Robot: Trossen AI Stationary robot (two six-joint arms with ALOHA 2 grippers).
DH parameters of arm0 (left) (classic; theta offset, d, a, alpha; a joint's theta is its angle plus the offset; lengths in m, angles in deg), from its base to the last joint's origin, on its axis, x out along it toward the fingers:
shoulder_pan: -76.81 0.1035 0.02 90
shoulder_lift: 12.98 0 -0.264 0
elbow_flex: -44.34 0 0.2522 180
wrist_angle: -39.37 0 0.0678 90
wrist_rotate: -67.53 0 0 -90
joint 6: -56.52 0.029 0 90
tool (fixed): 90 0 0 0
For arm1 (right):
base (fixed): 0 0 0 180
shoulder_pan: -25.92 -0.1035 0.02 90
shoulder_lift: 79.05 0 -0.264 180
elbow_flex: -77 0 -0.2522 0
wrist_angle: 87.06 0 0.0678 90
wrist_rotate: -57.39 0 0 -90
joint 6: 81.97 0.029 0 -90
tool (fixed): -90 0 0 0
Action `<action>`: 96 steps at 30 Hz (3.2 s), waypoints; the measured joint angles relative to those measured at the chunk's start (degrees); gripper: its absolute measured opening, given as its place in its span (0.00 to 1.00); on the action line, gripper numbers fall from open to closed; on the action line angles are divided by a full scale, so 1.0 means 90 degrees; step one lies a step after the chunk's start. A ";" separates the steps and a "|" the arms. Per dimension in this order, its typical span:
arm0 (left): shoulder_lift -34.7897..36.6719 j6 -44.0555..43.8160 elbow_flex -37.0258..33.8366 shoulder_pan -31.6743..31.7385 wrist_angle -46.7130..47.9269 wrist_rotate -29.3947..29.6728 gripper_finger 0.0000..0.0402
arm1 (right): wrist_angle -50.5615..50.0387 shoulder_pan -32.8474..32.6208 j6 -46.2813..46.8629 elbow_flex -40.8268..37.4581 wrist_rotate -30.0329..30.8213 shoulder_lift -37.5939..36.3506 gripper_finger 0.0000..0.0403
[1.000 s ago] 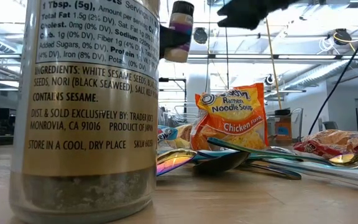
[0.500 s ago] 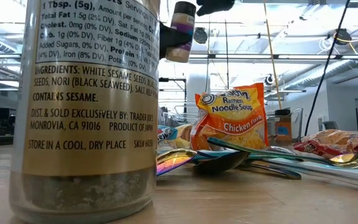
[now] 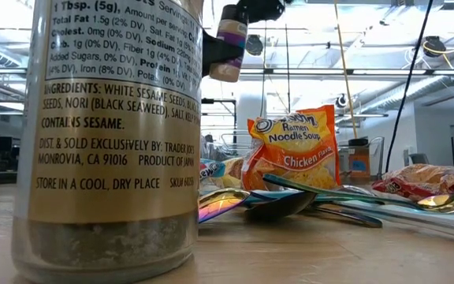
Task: Pick & Place Food Item
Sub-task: Put the purple seasoning bottle into the right transparent bin
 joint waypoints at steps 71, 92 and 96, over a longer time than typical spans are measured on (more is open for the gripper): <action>0.1620 -0.0683 0.0000 0.0024 0.1564 -0.0015 0.84 | -0.0304 0.4729 -0.0165 -0.1325 -0.0477 -0.0647 0.48; 0.1617 -0.0679 0.0000 0.0024 0.1557 -0.0007 0.84 | 0.0908 0.4752 0.0061 -0.2107 -0.1514 0.0416 0.48; 0.1617 -0.0680 0.0000 0.0024 0.1557 -0.0008 0.84 | 0.1071 0.4610 0.0114 -0.2176 -0.1521 0.0408 0.48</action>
